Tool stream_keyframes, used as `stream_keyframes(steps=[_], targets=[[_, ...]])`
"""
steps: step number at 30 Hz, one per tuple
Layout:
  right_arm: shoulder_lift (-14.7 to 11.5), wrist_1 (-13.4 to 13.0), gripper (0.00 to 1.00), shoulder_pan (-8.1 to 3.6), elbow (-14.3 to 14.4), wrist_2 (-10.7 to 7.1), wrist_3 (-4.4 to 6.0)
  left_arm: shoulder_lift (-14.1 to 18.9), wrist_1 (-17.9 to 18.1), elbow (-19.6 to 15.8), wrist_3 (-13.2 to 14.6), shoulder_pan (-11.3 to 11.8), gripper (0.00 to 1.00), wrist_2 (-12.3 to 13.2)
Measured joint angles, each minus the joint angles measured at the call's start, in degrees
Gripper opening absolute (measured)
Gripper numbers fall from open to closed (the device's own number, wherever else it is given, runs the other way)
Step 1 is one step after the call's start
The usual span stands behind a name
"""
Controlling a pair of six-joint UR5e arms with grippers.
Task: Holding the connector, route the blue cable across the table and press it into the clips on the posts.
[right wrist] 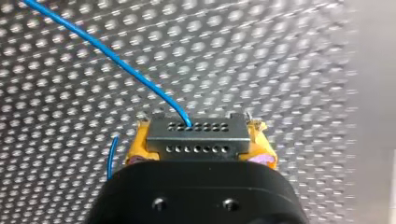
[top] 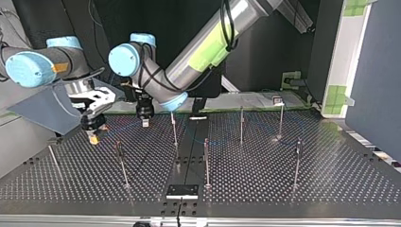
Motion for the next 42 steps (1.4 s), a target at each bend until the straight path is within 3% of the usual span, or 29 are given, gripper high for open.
stream_keyframes(steps=[7,14,21,27,42], targets=[[-1.97,1.54,0.00,-0.08,-0.76,0.00,0.48,2.85,2.04,-1.33,1.31,-0.10,0.00,2.04],[-3.11,2.58,0.00,-0.15,-1.51,-0.14,0.74,3.82,4.83,-0.19,2.21,0.29,0.00,4.69],[-3.27,3.35,0.00,-0.24,-2.26,-0.20,0.84,3.81,4.77,0.41,2.54,2.21,0.00,6.47],[-3.28,4.12,0.00,-0.95,-3.96,-0.35,1.63,3.81,4.74,1.10,2.74,3.62,0.00,8.38],[-3.00,5.11,0.00,-2.12,-5.49,-0.65,2.25,3.31,4.27,3.18,2.79,5.24,0.00,12.56]])
